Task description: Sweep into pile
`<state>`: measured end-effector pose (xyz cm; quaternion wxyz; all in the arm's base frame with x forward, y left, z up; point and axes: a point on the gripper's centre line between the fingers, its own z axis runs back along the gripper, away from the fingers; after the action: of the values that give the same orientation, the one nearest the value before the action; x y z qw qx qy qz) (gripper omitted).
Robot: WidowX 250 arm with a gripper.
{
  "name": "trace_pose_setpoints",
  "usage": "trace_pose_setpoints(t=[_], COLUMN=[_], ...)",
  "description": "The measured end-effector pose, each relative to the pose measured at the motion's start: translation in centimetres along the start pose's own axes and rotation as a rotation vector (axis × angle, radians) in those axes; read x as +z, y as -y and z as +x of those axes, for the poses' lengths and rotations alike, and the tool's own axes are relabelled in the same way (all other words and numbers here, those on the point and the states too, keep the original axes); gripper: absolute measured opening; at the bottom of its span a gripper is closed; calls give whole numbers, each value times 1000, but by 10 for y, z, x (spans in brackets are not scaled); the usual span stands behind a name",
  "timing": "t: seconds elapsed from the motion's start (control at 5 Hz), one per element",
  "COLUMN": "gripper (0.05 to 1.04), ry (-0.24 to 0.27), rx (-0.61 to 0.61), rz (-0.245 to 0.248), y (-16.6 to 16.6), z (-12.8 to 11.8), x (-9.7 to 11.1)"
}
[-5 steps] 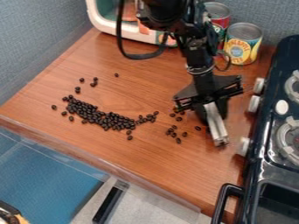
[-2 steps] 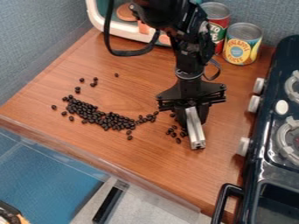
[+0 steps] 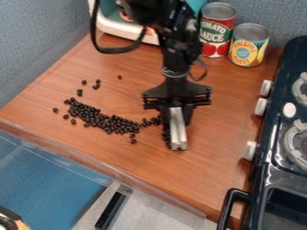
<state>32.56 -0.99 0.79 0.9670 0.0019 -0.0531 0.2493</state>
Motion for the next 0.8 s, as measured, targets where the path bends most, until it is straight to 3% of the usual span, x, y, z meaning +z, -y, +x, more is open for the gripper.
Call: trace_pose_setpoints(t=[0.2,0.8], gripper=[385,385], ry=[-18,-32], rx=[3,10], rz=[53,141], y=[-25,-77], z=[12,31], x=[0,1])
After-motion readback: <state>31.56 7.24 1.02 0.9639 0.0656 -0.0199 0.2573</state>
